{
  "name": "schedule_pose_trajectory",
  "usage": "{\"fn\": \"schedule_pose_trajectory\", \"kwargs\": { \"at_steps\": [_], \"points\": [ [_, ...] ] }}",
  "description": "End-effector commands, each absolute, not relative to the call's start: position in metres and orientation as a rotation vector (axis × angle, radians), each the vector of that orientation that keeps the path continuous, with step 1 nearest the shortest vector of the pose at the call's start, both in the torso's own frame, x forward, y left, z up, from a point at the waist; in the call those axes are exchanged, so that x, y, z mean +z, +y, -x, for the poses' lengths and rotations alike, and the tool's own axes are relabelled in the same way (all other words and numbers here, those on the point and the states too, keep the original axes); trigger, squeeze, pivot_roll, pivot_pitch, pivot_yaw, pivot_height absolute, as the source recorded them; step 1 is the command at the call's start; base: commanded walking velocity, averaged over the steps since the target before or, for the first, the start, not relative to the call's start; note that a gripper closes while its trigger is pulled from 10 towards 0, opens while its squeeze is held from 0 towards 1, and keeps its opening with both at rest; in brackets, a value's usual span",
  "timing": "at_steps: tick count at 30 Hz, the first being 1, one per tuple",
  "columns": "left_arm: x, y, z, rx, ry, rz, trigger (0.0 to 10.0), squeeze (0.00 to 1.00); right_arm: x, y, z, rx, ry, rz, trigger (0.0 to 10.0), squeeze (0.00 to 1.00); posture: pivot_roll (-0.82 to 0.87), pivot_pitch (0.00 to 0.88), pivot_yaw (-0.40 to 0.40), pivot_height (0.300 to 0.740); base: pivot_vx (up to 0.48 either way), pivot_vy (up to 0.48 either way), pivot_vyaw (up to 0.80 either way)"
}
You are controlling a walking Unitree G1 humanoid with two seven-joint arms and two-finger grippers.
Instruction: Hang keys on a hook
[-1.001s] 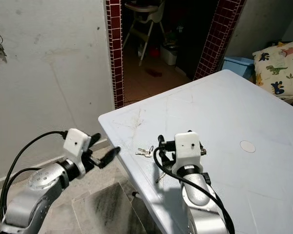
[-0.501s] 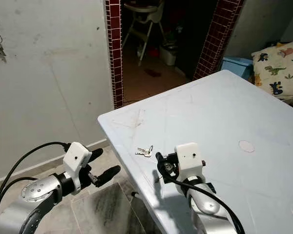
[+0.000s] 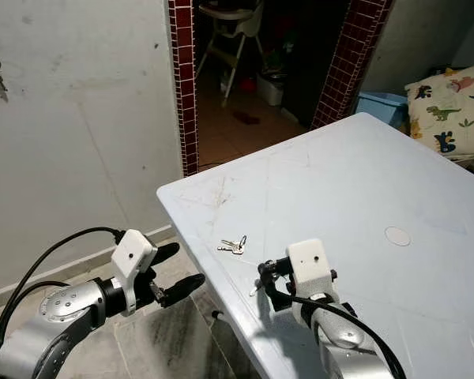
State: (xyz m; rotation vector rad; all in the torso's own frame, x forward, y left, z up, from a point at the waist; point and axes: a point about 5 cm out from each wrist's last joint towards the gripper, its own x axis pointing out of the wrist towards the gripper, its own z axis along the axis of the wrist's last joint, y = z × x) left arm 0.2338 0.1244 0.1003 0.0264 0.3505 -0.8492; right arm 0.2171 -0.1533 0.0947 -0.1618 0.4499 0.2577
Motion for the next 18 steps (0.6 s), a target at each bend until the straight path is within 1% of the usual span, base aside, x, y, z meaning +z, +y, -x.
{"fn": "schedule_pose_trajectory", "kwargs": {
  "at_steps": [1, 6, 7, 8, 9, 10, 12, 13, 16, 17, 18],
  "points": [
    [0.104, 0.122, -0.235, -0.874, 0.343, -0.026, 10.0, 0.00, 0.092, -0.156, -0.218, 0.257, 0.464, 0.170, 10.0, 0.00, 0.02, 0.000, -0.066, 0.740, 0.000, 0.000, 0.00],
    [0.104, 0.121, -0.235, -0.874, 0.340, -0.027, 10.0, 0.00, 0.087, -0.159, -0.224, 0.247, 0.469, 0.179, 10.0, 0.00, 0.02, 0.000, -0.067, 0.740, 0.000, 0.000, 0.00],
    [0.104, 0.121, -0.235, -0.875, 0.339, -0.026, 10.0, 0.00, 0.086, -0.159, -0.227, 0.247, 0.467, 0.168, 9.6, 0.00, 0.02, 0.000, -0.067, 0.740, 0.000, 0.000, 0.00],
    [0.104, 0.121, -0.235, -0.875, 0.338, -0.026, 10.0, 0.00, 0.086, -0.159, -0.227, 0.247, 0.467, 0.167, 4.8, 0.00, 0.03, 0.000, -0.070, 0.740, 0.000, 0.000, 0.00],
    [0.104, 0.120, -0.235, -0.875, 0.338, -0.026, 10.0, 0.00, 0.086, -0.159, -0.229, 0.248, 0.461, 0.168, 2.2, 0.00, 0.03, 0.000, -0.070, 0.740, 0.000, 0.000, 0.00],
    [0.104, 0.120, -0.235, -0.875, 0.338, -0.025, 10.0, 0.00, 0.086, -0.158, -0.229, 0.249, 0.458, 0.166, 0.0, 0.00, 0.03, 0.000, -0.071, 0.740, 0.000, 0.000, 0.00],
    [0.104, 0.120, -0.235, -0.875, 0.338, -0.025, 10.0, 0.00, 0.085, -0.157, -0.231, 0.255, 0.453, 0.170, 0.0, 0.00, 0.03, 0.000, -0.073, 0.740, 0.000, 0.000, 0.00],
    [0.104, 0.120, -0.235, -0.875, 0.338, -0.024, 10.0, 0.00, 0.086, -0.157, -0.232, 0.253, 0.439, 0.167, 0.4, 0.00, 0.03, 0.000, -0.073, 0.740, 0.000, 0.000, 0.00],
    [0.103, 0.119, -0.234, -0.873, 0.337, -0.023, 10.0, 0.00, 0.088, -0.155, -0.235, 0.261, 0.415, 0.159, 0.5, 0.00, 0.03, 0.000, -0.073, 0.740, 0.000, 0.000, 0.00],
    [0.103, 0.119, -0.234, -0.874, 0.337, -0.022, 10.0, 0.00, 0.088, -0.155, -0.235, 0.263, 0.415, 0.162, 0.0, 0.00, 0.03, 0.000, -0.073, 0.740, 0.000, 0.000, 0.00],
    [0.103, 0.119, -0.234, -0.873, 0.338, -0.021, 10.0, 0.00, 0.088, -0.155, -0.236, 0.264, 0.412, 0.162, 0.0, 0.00, 0.03, 0.000, -0.073, 0.740, 0.000, 0.000, 0.00]
  ]
}}
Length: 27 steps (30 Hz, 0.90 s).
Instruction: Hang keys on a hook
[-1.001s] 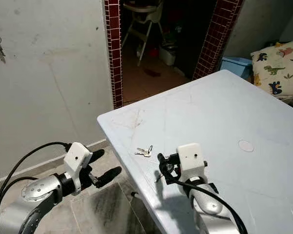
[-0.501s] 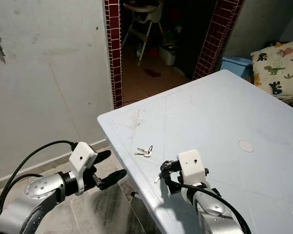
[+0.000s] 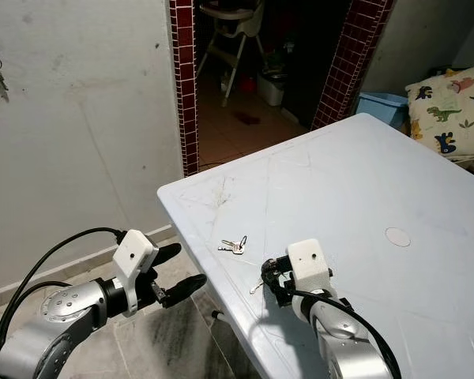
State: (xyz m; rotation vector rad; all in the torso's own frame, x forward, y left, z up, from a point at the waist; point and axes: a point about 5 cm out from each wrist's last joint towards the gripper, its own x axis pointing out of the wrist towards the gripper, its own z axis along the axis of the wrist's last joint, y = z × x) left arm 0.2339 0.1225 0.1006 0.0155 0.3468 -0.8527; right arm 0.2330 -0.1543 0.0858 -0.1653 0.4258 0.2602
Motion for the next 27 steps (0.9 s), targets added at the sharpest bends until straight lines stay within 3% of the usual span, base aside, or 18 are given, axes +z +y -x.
{"fn": "schedule_pose_trajectory", "kwargs": {
  "at_steps": [1, 11, 12, 13, 14, 25, 26, 27],
  "points": [
    [0.103, 0.119, -0.234, -0.873, 0.338, -0.021, 10.0, 0.00, 0.088, -0.155, -0.236, 0.263, 0.411, 0.163, 0.0, 0.00, 0.03, 0.000, -0.073, 0.740, 0.000, 0.000, 0.00],
    [0.103, 0.118, -0.233, -0.875, 0.337, -0.019, 10.0, 0.00, 0.086, -0.160, -0.234, 0.254, 0.413, 0.170, 0.0, 0.00, 0.03, 0.004, -0.073, 0.740, 0.000, 0.000, 0.00],
    [0.103, 0.118, -0.233, -0.875, 0.337, -0.020, 10.0, 0.00, 0.086, -0.162, -0.233, 0.261, 0.419, 0.175, 6.7, 0.00, 0.03, 0.004, -0.074, 0.740, 0.000, 0.000, 0.00],
    [0.103, 0.118, -0.234, -0.874, 0.337, -0.020, 10.0, 0.00, 0.086, -0.163, -0.232, 0.262, 0.422, 0.177, 9.7, 0.00, 0.03, 0.004, -0.074, 0.740, 0.000, 0.000, 0.00],
    [0.103, 0.118, -0.234, -0.873, 0.337, -0.020, 10.0, 0.00, 0.086, -0.165, -0.231, 0.262, 0.425, 0.179, 10.0, 0.00, 0.03, 0.004, -0.074, 0.740, 0.000, 0.000, 0.00],
    [0.102, 0.118, -0.234, -0.875, 0.337, -0.021, 10.0, 0.00, 0.082, -0.170, -0.229, 0.295, 0.448, 0.188, 10.0, 0.00, 0.03, 0.000, -0.075, 0.740, 0.000, 0.000, 0.00],
    [0.102, 0.118, -0.234, -0.875, 0.337, -0.021, 10.0, 0.00, 0.081, -0.169, -0.229, 0.299, 0.451, 0.186, 4.2, 0.00, 0.03, 0.000, -0.075, 0.740, 0.000, 0.000, 0.00],
    [0.102, 0.118, -0.234, -0.875, 0.337, -0.021, 10.0, 0.00, 0.081, -0.169, -0.229, 0.299, 0.451, 0.184, 4.2, 0.00, 0.03, 0.000, -0.075, 0.740, 0.000, 0.000, 0.00]
  ]
}}
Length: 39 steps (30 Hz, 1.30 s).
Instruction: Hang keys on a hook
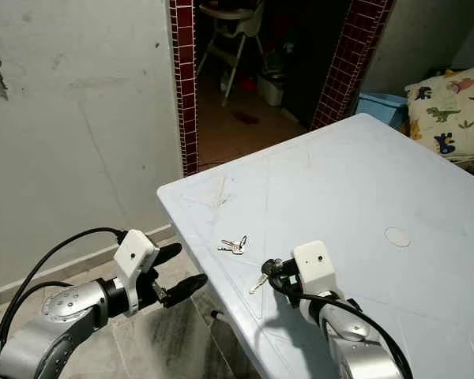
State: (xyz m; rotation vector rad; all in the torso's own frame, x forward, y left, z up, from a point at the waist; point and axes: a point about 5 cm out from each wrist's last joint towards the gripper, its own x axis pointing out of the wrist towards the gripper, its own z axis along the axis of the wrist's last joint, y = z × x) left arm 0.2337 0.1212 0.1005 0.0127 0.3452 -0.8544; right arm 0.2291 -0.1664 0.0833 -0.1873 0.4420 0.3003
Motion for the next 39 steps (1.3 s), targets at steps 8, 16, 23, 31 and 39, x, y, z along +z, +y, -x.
{"fn": "schedule_pose_trajectory", "kwargs": {
  "at_steps": [8, 16, 23, 31, 39],
  "points": [
    [0.1022, 0.1178, -0.2346, -0.875, 0.338, -0.020, 10.0, 0.00, 0.0783, -0.1661, -0.2281, 0.306, 0.456, 0.175, 0.0, 0.00, 0.03, 0.000, -0.075, 0.740, 0.000, 0.000, 0.00],
    [0.1023, 0.1171, -0.2344, -0.881, 0.337, -0.019, 10.0, 0.00, 0.0771, -0.1667, -0.2274, 0.301, 0.456, 0.169, 0.0, 0.00, 0.03, 0.000, -0.075, 0.740, 0.000, 0.000, 0.00],
    [0.1028, 0.1138, -0.2314, -0.949, 0.350, -0.005, 10.0, 0.00, 0.0765, -0.1652, -0.2274, 0.302, 0.453, 0.166, 0.0, 0.00, 0.03, 0.000, -0.070, 0.740, 0.000, 0.000, 0.00],
    [0.1012, 0.1114, -0.2289, -1.002, 0.377, -0.001, 10.0, 0.00, 0.0772, -0.1647, -0.2292, 0.299, 0.446, 0.166, 0.0, 0.00, 0.03, 0.000, -0.070, 0.740, 0.000, 0.000, 0.00],
    [0.1012, 0.1118, -0.2295, -1.001, 0.378, 0.000, 10.0, 0.00, 0.0776, -0.1616, -0.2313, 0.298, 0.436, 0.153, 0.0, 0.00, 0.03, 0.000, -0.070, 0.740, 0.000, 0.000, 0.00]
  ]
}}
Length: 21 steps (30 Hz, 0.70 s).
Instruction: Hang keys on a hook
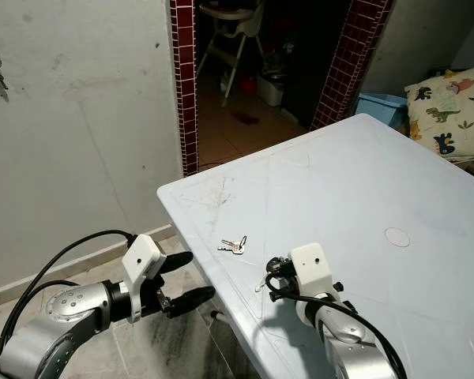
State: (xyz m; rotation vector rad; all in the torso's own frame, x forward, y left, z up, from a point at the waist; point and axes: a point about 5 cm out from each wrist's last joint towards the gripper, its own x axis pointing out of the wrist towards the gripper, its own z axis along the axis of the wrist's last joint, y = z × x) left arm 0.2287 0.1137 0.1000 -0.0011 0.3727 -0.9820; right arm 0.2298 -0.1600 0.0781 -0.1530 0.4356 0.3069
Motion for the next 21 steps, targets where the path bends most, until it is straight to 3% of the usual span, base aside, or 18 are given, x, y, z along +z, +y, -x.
{"fn": "schedule_pose_trajectory", "kwargs": {
  "at_steps": [1, 17, 21],
  "points": [
    [0.101, 0.112, -0.230, -0.999, 0.376, 0.000, 10.0, 0.00, 0.078, -0.160, -0.232, 0.298, 0.430, 0.147, 0.0, 0.00, 0.03, 0.000, -0.070, 0.740, 0.000, 0.000, 0.00],
    [0.101, 0.113, -0.231, -0.960, 0.359, -0.012, 10.0, 0.00, 0.103, -0.144, -0.250, 0.290, 0.262, 0.042, 0.0, 0.00, 0.04, 0.000, -0.079, 0.740, 0.000, 0.000, 0.00],
    [0.108, 0.119, -0.243, -0.829, 0.273, -0.049, 10.0, 0.00, 0.116, -0.143, -0.256, 0.261, 0.182, 0.026, 0.0, 0.00, 0.04, 0.000, -0.080, 0.740, 0.000, 0.000, 0.00]
  ]
}}
